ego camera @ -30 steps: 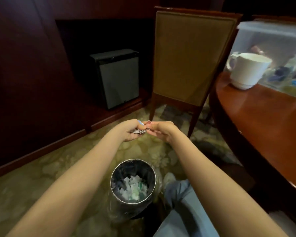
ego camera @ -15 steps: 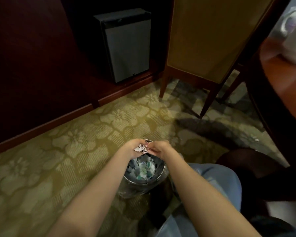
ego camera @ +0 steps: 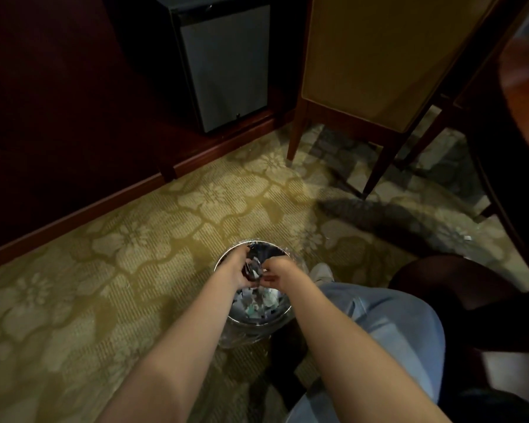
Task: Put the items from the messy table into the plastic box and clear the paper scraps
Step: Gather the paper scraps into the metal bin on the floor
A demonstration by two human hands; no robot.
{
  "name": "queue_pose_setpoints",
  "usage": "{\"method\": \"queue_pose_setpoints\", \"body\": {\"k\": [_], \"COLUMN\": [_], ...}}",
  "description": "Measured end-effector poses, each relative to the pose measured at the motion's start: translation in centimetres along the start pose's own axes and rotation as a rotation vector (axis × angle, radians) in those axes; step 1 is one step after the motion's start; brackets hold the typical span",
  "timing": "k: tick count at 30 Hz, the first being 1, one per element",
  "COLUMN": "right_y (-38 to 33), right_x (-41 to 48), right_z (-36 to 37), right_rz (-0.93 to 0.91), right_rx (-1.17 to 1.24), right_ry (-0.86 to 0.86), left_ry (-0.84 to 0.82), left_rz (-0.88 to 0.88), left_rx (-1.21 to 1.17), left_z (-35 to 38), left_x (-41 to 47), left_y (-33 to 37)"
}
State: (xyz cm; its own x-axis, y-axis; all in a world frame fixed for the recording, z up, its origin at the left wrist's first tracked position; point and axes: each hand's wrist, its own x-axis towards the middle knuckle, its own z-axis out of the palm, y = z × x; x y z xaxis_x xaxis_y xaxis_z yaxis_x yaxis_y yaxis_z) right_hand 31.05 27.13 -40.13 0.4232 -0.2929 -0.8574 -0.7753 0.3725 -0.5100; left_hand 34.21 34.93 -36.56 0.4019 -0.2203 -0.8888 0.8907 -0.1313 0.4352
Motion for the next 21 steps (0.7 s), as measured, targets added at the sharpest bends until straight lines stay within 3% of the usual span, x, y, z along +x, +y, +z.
{"method": "queue_pose_setpoints", "body": {"k": [5, 12, 21], "right_y": [0.1, 0.1, -0.3], "right_x": [0.1, 0.1, -1.7], "right_z": [0.2, -0.3, -1.4], "right_rz": [0.011, -0.004, -0.057], "right_rx": [-0.071, 0.086, 0.075], "right_ry": [0.035, 0.052, 0.063], "left_ry": [0.026, 0.003, 0.008], "left_rz": [0.01, -0.012, -0.057], "left_rx": [0.033, 0.046, 0.189], "left_z": [0.0, -0.3, -0.2], "left_x": [-0.1, 0.3, -0.8], "left_y": [0.1, 0.6, 1.7]}}
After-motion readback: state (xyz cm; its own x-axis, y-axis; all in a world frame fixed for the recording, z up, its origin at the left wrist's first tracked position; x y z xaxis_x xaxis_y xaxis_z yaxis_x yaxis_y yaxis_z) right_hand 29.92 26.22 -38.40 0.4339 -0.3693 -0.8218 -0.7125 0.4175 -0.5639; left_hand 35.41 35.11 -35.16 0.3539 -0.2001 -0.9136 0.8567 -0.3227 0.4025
